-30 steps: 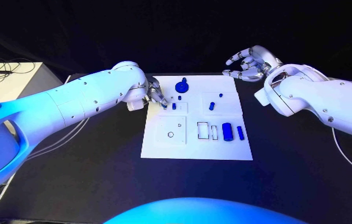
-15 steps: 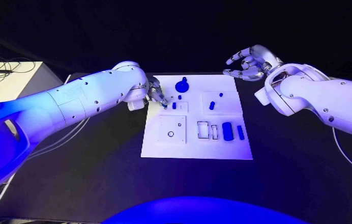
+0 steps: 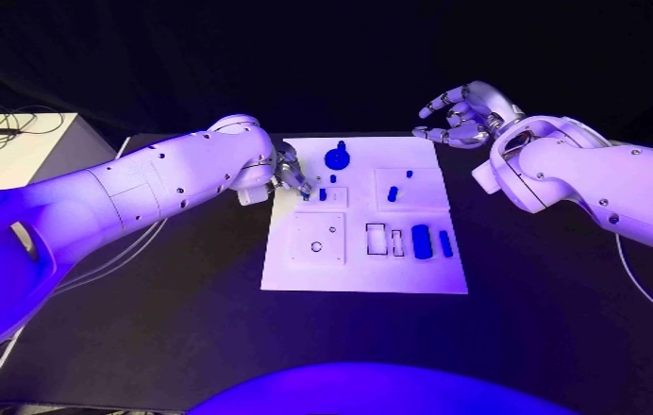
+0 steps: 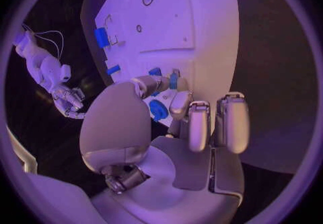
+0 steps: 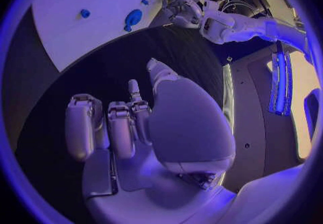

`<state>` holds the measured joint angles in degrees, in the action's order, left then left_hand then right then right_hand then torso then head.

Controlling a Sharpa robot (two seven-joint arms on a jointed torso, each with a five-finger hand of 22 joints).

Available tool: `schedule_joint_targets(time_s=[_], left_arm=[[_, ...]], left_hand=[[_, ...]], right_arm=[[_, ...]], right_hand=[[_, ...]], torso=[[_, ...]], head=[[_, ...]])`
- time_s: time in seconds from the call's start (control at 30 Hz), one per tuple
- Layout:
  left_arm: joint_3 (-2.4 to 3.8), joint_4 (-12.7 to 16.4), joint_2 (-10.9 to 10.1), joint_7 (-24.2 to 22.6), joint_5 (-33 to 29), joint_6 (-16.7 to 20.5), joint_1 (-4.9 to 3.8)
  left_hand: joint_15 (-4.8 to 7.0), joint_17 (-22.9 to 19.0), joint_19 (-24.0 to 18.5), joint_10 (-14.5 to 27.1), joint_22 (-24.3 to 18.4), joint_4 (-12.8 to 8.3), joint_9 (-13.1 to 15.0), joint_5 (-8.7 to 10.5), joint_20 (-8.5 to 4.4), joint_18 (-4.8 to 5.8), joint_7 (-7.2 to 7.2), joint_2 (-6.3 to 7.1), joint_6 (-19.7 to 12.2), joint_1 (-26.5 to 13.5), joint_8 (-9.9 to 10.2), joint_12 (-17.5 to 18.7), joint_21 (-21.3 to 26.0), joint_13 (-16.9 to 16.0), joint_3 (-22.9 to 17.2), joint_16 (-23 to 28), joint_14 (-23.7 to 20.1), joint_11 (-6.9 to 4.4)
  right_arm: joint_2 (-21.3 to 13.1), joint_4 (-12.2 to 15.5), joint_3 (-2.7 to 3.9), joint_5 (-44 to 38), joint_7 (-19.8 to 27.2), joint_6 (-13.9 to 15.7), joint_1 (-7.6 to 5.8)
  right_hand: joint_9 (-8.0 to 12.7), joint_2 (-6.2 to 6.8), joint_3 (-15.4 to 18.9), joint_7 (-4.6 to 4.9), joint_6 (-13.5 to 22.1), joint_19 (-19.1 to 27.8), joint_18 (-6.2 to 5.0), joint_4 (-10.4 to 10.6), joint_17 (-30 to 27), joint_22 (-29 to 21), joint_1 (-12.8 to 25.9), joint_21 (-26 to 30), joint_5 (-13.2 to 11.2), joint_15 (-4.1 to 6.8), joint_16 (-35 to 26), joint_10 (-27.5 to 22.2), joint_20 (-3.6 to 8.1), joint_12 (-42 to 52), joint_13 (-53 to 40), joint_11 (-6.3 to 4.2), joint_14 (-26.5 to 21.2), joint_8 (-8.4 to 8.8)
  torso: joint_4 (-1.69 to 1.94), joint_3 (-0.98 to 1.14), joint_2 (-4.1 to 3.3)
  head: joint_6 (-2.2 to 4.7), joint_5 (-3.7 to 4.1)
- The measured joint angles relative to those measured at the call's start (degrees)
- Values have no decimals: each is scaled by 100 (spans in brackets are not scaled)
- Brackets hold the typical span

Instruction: Assemble the parts on the task board

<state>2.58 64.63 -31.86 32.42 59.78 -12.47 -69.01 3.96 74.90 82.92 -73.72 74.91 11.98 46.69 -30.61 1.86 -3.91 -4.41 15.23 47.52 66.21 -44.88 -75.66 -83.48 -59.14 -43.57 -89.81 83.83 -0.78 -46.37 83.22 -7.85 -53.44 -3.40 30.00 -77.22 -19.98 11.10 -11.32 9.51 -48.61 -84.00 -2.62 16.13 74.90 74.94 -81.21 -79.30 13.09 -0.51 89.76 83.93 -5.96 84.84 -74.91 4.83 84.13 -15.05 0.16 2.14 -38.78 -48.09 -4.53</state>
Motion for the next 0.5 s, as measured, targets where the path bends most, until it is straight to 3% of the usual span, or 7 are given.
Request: schedule_joint_targets(time_s=[0.5], left_arm=[[-18,45,-41,-16,10,-2,6]], left_hand=[[0,0,0,0,0,0,-8,-22,0,0,0,0,0,0,9,0,0,1,0,0,0,0]], right_arm=[[-3,1,2,0,0,-2,0]], right_hand=[[0,0,0,0,0,0,0,0,0,-1,0,0,0,0,0,0,0,0,0,0,0,0]], torso=[[1,2,5]], head=[[-9,1]])
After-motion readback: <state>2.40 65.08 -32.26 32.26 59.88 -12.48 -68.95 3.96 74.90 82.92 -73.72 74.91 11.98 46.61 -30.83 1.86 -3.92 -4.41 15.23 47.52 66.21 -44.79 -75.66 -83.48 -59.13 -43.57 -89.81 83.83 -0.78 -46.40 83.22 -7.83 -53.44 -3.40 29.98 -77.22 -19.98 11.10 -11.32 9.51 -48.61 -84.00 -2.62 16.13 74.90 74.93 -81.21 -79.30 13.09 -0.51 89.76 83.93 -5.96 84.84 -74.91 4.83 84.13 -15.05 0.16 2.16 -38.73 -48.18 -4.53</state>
